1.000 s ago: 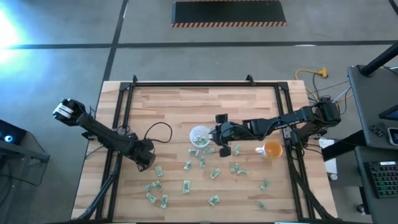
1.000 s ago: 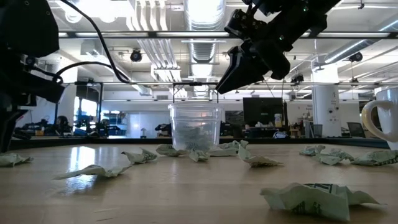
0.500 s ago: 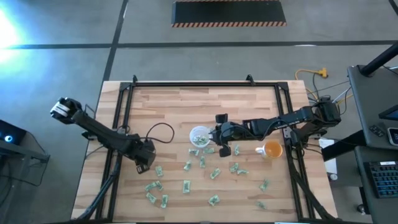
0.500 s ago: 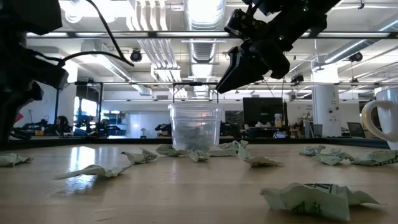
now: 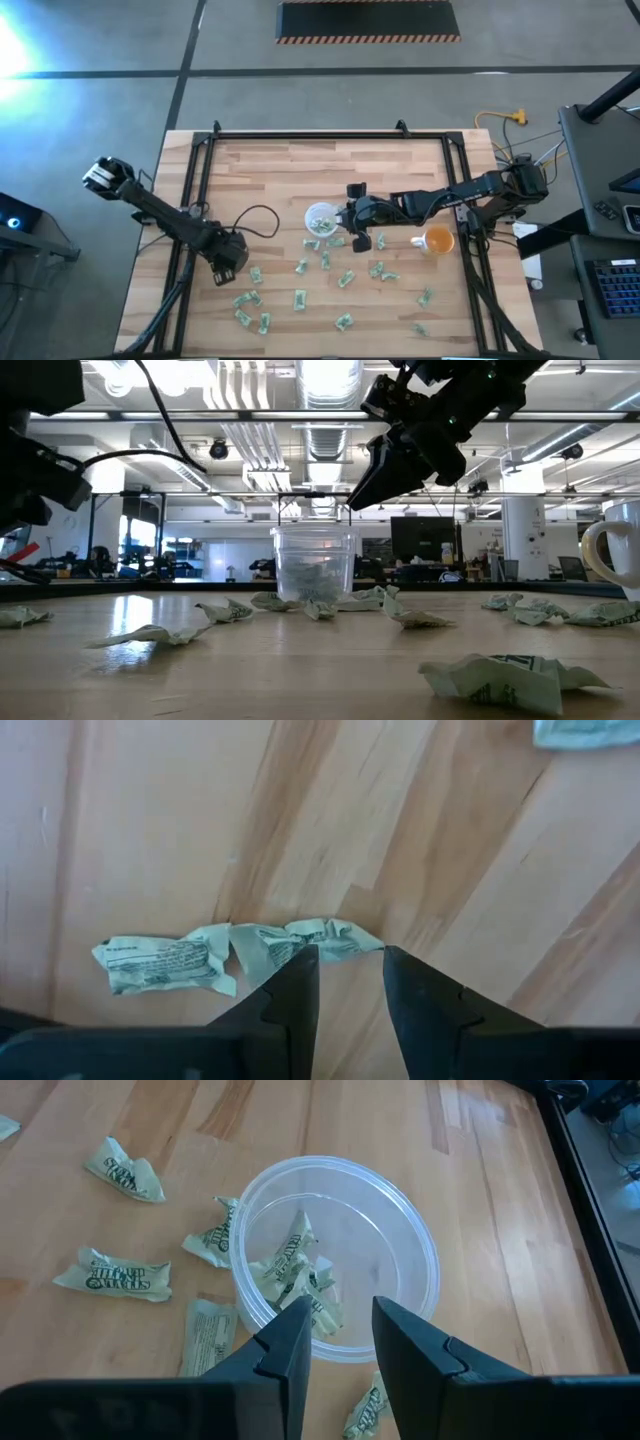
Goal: Pick and place Stevia / Truvia into bins
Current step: Put the light green stevia packet into the transparent container
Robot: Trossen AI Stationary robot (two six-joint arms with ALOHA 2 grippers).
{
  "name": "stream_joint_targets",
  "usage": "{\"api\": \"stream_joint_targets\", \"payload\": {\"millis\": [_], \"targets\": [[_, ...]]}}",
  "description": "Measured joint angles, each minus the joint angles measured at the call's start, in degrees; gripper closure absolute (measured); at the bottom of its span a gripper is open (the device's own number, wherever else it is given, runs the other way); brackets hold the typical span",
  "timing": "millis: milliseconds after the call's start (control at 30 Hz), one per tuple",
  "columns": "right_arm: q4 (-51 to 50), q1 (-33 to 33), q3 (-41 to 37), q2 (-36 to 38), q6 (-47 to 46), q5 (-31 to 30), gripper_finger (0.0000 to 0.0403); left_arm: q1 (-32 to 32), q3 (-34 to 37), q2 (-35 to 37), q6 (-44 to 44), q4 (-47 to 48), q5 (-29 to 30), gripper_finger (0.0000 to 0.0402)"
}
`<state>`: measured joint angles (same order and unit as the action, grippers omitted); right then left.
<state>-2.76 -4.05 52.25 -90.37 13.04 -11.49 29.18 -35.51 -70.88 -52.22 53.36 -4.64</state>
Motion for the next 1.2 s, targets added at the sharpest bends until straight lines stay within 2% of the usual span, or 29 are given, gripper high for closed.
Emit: {"api": "stream_joint_targets", "payload": {"millis": [467, 667, 800, 1000, 1200], "targets": [[0.0, -0.05, -0.04, 0.0, -0.68, 0.0, 0.0314, 1.21, 0.22, -7.64, 0.5, -2.67, 0.52, 0.0304], [0.0, -0.05, -0.07, -0.02, -1.09, 0.0, 0.0313, 1.21, 0.24, -8.07, 2.05, -2.83, 0.54, 0.0307], [0.0, -0.07, -0.07, -0.02, -1.11, 0.0, 0.0319, 1.21, 0.4, -6.88, 2.09, -3.14, 0.59, 0.0331], [-0.05, -0.07, -0.09, -0.02, -2.58, 0.0, 0.0326, 1.25, 0.46, -6.31, 3.41, -3.27, 0.84, 0.0391], [-0.11, -0.04, -0.11, -0.02, -3.23, -0.02, 0.0323, 1.25, -0.46, -6.33, 6.38, -3.3, 2.3, 0.0388]]}}
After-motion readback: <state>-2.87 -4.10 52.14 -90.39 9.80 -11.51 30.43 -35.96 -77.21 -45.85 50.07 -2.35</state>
